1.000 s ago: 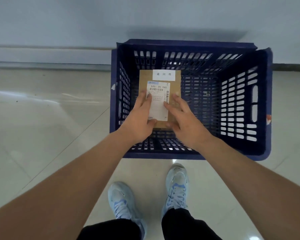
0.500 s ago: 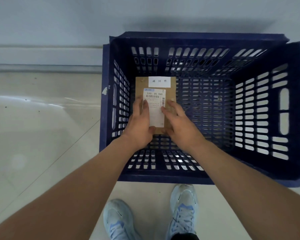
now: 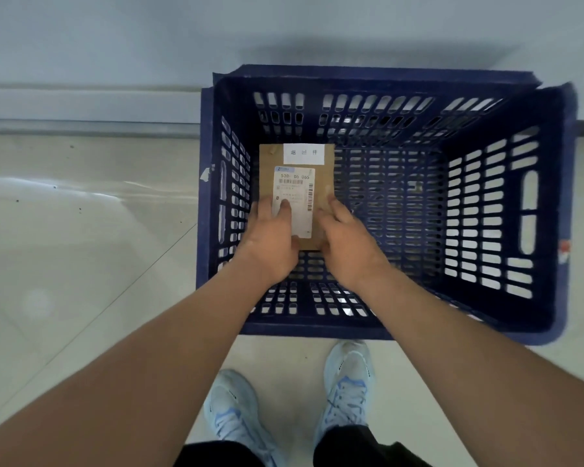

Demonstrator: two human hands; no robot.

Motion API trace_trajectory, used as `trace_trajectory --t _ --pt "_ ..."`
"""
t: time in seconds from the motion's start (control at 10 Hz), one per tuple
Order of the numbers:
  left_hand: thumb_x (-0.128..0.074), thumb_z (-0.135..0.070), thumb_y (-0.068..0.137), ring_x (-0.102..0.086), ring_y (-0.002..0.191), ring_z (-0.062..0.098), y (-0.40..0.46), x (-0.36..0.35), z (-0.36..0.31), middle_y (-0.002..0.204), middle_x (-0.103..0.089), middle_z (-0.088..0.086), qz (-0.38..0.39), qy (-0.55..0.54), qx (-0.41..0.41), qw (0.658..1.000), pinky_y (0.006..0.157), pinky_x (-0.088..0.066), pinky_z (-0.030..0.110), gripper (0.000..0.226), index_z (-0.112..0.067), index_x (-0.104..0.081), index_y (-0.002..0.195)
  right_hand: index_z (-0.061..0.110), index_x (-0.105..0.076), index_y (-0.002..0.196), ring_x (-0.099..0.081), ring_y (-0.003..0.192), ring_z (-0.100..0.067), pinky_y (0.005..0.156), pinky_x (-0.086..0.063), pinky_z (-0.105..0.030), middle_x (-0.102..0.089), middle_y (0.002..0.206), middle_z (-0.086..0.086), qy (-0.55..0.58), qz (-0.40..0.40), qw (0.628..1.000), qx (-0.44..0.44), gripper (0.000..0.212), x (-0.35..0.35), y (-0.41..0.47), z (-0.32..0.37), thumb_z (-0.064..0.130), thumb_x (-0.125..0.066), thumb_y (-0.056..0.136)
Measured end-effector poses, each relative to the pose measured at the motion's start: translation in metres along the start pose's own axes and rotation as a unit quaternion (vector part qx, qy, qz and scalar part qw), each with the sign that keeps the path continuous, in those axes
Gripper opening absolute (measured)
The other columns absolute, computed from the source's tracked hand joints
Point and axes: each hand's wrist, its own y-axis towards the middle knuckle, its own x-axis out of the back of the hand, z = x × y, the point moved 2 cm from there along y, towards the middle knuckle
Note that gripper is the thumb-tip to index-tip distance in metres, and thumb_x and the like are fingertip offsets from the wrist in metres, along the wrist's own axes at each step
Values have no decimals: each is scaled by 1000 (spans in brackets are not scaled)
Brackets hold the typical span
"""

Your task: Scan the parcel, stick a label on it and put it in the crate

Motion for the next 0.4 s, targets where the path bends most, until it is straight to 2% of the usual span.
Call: trace_trajectory --t 0.1,0.2,0.3,0.4 --pt "-55 -23 99 -42 139 40 -35 34 -23 157 -29 19 45 6 7 999 116 -39 49 62 -6 -34 155 13 -49 151 -50 134 -37 108 -48 -47 -41 155 -14 -12 17 1000 -1 63 32 -34 21 -2 -62 91" --pt "-52 -25 98 -52 126 38 -75 76 -45 147 -42 14 45 4 -8 999 107 -46 52 48 -8 -48 142 12 -55 145 -55 127 -39 103 -50 -49 -49 148 -15 -27 10 999 -13 51 75 -75 46 4 -60 95" --pt "-51 -27 98 -55 123 35 -121 123 -69 144 -47 11 36 19 -24 999 105 -48 52 45 -9 -52 139 15 -56 144 -54 129 -40 102 -50 -51 -51 147 -16 -23 3 1000 -17 46 117 -116 72 11 -56 99" --pt "-47 -29 100 -52 129 33 -161 167 -91 150 -46 9 23 46 -30 998 111 -42 51 47 -11 -49 144 18 -61 138 -58 123 -39 97 -52 -50 -55 141 -14 -19 -22 999 -23 39 156 -151 95 17 -52 100"
